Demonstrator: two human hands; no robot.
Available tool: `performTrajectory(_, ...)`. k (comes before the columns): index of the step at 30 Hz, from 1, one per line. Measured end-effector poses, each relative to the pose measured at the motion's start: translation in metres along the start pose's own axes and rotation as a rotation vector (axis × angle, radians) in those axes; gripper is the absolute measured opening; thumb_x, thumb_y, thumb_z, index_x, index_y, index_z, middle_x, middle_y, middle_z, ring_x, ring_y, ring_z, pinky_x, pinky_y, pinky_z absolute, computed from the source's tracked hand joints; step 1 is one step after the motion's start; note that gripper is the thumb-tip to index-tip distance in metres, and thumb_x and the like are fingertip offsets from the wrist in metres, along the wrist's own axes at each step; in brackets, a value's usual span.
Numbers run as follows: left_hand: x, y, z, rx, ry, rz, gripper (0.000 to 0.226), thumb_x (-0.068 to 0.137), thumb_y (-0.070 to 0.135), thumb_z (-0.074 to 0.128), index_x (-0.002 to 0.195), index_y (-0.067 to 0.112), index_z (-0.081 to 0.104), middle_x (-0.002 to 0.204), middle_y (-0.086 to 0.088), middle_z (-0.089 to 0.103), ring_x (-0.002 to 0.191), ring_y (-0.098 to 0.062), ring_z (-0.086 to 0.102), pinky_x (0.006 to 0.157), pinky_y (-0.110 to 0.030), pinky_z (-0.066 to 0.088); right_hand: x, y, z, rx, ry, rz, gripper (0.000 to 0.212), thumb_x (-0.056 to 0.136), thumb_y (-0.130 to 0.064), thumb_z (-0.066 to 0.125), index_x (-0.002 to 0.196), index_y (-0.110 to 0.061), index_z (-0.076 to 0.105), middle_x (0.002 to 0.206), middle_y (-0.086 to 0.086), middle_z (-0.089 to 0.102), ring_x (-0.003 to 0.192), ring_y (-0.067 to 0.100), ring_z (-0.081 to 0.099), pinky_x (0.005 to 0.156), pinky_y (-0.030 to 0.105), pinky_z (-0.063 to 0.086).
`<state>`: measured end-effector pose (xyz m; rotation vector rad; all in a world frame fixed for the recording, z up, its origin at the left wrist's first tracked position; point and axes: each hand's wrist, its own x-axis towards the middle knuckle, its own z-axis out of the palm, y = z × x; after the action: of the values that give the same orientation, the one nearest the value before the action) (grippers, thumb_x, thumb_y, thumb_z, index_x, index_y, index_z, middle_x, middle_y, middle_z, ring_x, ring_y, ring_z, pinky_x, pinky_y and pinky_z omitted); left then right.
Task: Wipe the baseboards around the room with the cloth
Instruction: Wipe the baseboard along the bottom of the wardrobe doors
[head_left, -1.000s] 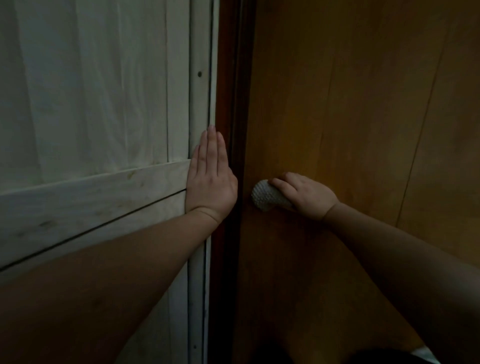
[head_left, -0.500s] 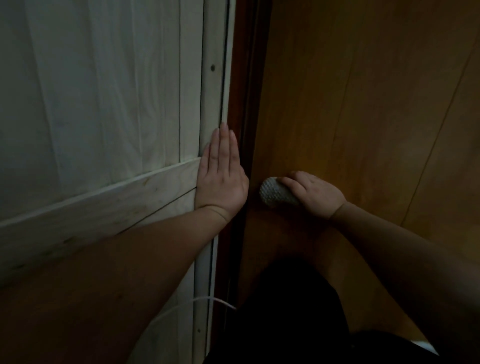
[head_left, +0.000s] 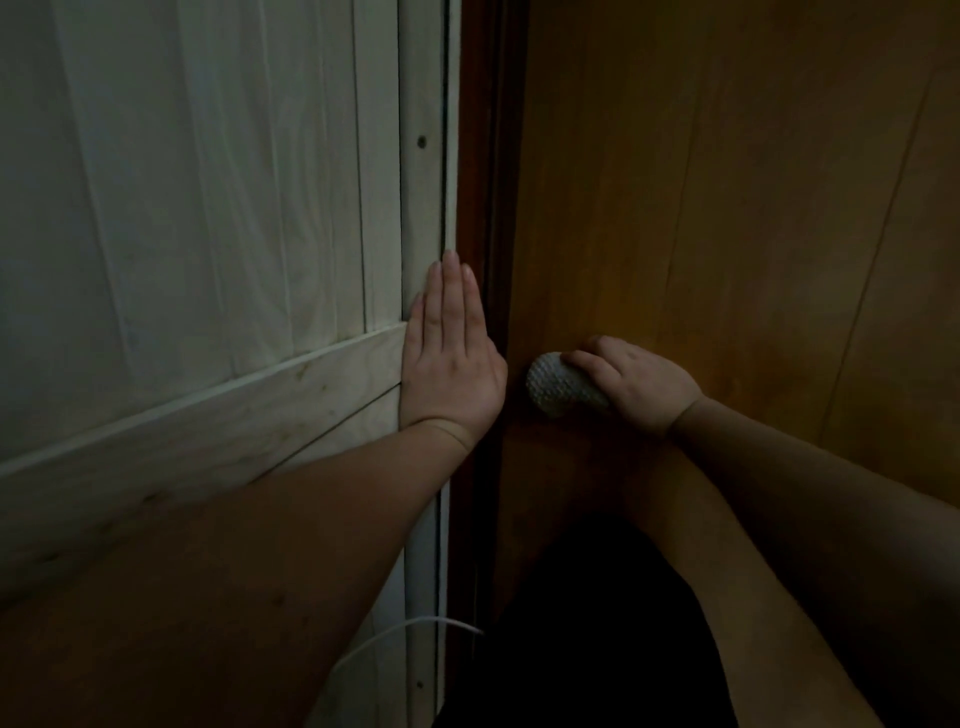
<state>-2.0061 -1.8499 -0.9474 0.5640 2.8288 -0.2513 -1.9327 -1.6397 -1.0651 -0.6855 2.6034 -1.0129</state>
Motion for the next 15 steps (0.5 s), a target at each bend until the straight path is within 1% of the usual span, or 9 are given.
performTrajectory(5,0.0,0.001,0.0,-0.003,0.015,-0.008,0.069,0.096,0.026,0.031,0.153,-0.004,0.007,0.162,-0.022,0.01,0.151,-0.03,0.008,0.124,-0.042,0.01,0.0,0.0,-0.002,-0.004,0.003,-0.023,0.079,0.069,-0.006,0.082,0.135,-0.007,0.039,0.116,0.024,0.06,0.097,0.037,0.066,0.078,0.04,0.057)
performTrajectory(7,0.001,-0.001,-0.001,-0.003,-0.001,-0.023,0.07,0.097,0.027,0.033,0.153,-0.003,0.006,0.163,-0.022,0.009,0.152,-0.029,0.006,0.124,-0.039,0.004,-0.001,0.001,0.0,0.008,-0.031,-0.019,0.084,0.067,-0.009,0.085,0.136,-0.009,0.038,0.117,0.023,0.06,0.098,0.035,0.066,0.078,0.039,0.057)
performTrajectory(10,0.0,0.003,-0.005,0.002,-0.043,-0.041,0.069,0.098,0.03,0.033,0.154,-0.003,0.008,0.163,-0.022,0.008,0.151,-0.028,0.004,0.124,-0.034,-0.005,-0.002,0.002,0.0,0.022,-0.008,-0.019,0.086,0.065,-0.012,0.087,0.136,-0.01,0.038,0.118,0.02,0.06,0.099,0.033,0.066,0.078,0.037,0.057)
performTrajectory(11,0.001,0.005,-0.01,0.002,-0.048,-0.044,0.068,0.099,0.031,0.031,0.154,-0.002,0.009,0.163,-0.022,0.008,0.151,-0.028,0.004,0.123,-0.034,-0.005,-0.002,0.001,-0.002,0.04,-0.001,-0.025,0.085,0.066,-0.013,0.087,0.136,-0.011,0.038,0.117,0.02,0.061,0.099,0.033,0.067,0.079,0.037,0.057)
performTrajectory(13,0.013,0.007,-0.023,-0.041,-0.023,-0.028,0.064,0.101,0.031,0.028,0.155,0.0,0.01,0.164,-0.019,0.008,0.152,-0.026,0.004,0.124,-0.036,-0.001,-0.002,0.001,-0.005,0.044,0.033,-0.036,0.083,0.065,-0.015,0.088,0.133,-0.01,0.041,0.115,0.018,0.062,0.096,0.031,0.068,0.077,0.035,0.057)
performTrajectory(15,0.044,0.003,-0.041,-0.071,0.044,-0.032,0.064,0.102,0.03,0.026,0.156,0.004,0.005,0.165,-0.015,0.003,0.153,-0.024,0.001,0.124,-0.039,0.002,0.001,0.001,-0.007,0.043,0.055,-0.045,0.081,0.064,-0.015,0.088,0.132,-0.009,0.044,0.113,0.017,0.063,0.095,0.03,0.068,0.077,0.035,0.058)
